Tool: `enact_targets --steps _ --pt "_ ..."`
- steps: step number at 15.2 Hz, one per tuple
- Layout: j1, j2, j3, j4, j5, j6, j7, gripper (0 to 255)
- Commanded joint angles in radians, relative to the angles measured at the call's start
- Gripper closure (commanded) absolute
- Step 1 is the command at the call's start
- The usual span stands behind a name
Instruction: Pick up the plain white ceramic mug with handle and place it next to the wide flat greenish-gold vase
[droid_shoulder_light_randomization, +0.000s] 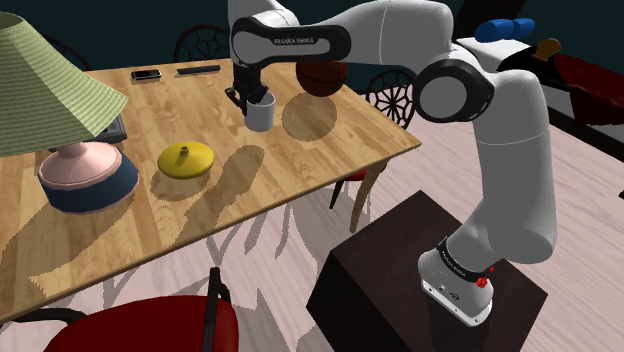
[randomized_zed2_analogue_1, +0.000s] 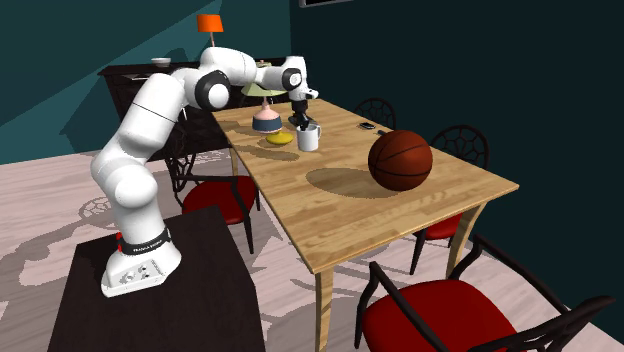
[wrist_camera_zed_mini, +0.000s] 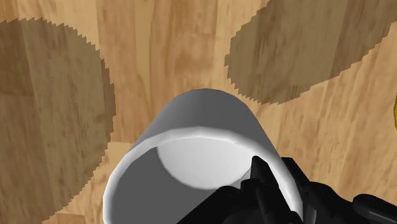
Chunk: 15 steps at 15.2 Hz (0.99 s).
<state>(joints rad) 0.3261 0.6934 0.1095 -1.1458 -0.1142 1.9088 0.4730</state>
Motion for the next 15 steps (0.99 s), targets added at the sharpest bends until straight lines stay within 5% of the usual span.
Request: enact_targets --steps 1,15 --pt "0.000 0.004 0.000 -0.020 -0.001 0.025 0.002 255" --pt "-0.002 0.024 -0.003 -0.079 -0.005 0.104 0.008 255"
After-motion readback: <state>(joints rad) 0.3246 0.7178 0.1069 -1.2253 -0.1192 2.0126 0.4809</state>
